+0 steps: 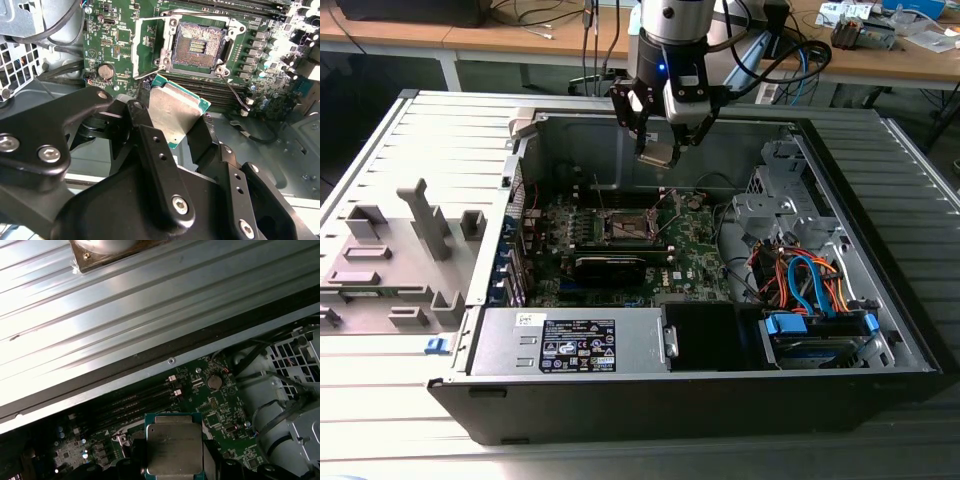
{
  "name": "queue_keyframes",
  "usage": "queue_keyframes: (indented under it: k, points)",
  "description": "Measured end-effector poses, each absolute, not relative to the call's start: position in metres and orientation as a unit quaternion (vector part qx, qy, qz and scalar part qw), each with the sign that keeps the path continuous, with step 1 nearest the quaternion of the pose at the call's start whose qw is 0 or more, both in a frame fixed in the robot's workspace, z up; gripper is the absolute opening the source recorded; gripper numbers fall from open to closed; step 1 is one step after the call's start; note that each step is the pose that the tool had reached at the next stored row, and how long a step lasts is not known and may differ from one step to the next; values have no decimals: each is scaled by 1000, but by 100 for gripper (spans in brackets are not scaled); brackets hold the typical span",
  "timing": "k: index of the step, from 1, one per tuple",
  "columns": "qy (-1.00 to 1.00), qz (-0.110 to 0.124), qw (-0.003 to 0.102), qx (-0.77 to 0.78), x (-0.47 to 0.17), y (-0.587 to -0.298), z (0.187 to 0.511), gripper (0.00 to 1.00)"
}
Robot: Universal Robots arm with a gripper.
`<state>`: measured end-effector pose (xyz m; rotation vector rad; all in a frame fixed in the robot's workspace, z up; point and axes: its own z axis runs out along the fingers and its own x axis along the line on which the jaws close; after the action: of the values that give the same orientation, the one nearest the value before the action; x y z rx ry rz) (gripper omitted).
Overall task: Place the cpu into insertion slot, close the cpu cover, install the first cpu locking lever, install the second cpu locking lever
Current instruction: 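Place the cpu into insertion slot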
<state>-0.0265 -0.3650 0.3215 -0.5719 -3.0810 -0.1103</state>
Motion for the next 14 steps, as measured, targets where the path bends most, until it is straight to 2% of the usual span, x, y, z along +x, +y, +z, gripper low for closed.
queue_keyframes:
  k: [14]
  points:
    - [-982, -35, 3, -187, -26, -365, 321, 55]
